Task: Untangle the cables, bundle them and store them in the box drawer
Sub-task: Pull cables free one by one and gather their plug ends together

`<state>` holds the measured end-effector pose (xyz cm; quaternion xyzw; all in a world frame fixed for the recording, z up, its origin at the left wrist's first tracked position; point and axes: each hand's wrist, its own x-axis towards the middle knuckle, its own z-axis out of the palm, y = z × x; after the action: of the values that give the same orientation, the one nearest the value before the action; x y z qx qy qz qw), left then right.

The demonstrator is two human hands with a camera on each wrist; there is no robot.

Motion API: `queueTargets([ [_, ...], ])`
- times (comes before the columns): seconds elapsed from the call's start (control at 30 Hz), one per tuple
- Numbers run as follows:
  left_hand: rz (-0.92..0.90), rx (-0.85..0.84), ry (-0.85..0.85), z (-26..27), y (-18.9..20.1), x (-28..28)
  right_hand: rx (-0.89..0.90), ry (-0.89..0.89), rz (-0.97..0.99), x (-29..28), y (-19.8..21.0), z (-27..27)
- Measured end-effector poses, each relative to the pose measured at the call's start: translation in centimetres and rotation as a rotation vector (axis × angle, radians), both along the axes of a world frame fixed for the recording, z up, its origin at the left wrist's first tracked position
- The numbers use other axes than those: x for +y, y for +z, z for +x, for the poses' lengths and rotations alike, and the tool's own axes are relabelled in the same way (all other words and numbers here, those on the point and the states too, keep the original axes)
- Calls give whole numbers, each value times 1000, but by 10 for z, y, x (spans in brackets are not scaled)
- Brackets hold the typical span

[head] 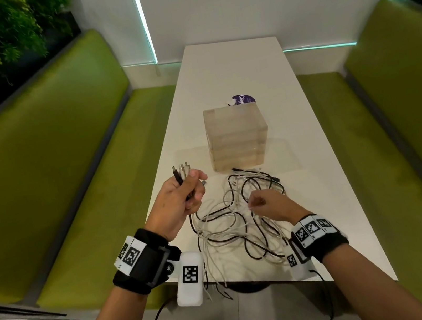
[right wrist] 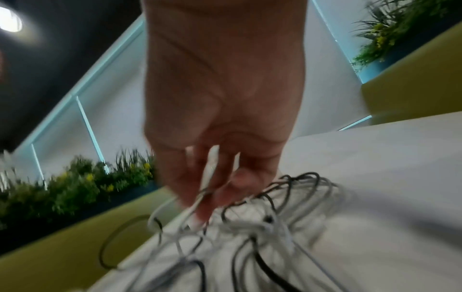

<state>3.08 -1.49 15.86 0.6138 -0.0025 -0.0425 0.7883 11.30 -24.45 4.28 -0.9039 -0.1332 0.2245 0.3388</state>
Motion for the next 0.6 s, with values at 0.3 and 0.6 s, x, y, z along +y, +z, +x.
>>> queueTargets([
  [0.3,7,31,-22,4,-4,1,-219,-264,-136,-6,-2,35],
  [0.6,30,45,-7,7,-8,3,-64,105,-76,40,-5,24],
])
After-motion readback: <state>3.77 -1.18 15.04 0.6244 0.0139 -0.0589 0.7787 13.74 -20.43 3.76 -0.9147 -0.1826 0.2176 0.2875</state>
